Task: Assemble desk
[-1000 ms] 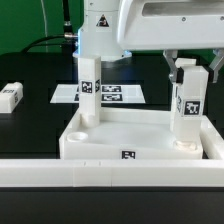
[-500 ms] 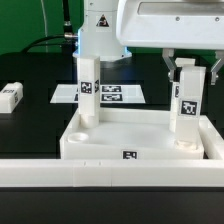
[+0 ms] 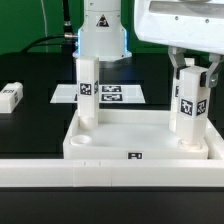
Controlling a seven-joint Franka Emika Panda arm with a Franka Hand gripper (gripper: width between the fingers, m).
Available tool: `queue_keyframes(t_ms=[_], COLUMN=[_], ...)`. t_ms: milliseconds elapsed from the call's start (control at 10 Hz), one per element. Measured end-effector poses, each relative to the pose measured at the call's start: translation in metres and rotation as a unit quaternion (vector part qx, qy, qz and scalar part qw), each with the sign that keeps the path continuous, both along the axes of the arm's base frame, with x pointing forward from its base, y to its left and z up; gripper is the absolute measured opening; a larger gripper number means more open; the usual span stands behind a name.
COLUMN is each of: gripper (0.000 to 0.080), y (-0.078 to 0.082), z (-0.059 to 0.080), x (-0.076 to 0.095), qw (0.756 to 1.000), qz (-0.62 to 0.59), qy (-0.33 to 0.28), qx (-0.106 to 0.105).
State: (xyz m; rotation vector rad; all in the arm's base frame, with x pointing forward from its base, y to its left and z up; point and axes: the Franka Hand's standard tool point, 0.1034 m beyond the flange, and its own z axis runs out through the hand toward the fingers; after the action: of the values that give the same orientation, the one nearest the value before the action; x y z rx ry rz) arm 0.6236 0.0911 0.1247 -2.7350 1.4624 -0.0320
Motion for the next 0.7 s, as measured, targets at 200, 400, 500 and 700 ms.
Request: queue_keyframes(t_ms=[200,400,500,700], gripper=[0.0291,0.0291,0.0291,0.0393], y=[0.0012,0.0023,0.0035,0.0036], z=[-0.0003,-0.0005,-0.0005,-0.0010], x=[0.0008,0.0013,0.0016,0.0015], qw=[0.995,0.985,0.982,0.983], qz=[-0.097,-0.170,-0.186,-0.183], qy=[-0.001,0.000,0.000,0.000], qx=[0.010,0.014,0.015,0.015])
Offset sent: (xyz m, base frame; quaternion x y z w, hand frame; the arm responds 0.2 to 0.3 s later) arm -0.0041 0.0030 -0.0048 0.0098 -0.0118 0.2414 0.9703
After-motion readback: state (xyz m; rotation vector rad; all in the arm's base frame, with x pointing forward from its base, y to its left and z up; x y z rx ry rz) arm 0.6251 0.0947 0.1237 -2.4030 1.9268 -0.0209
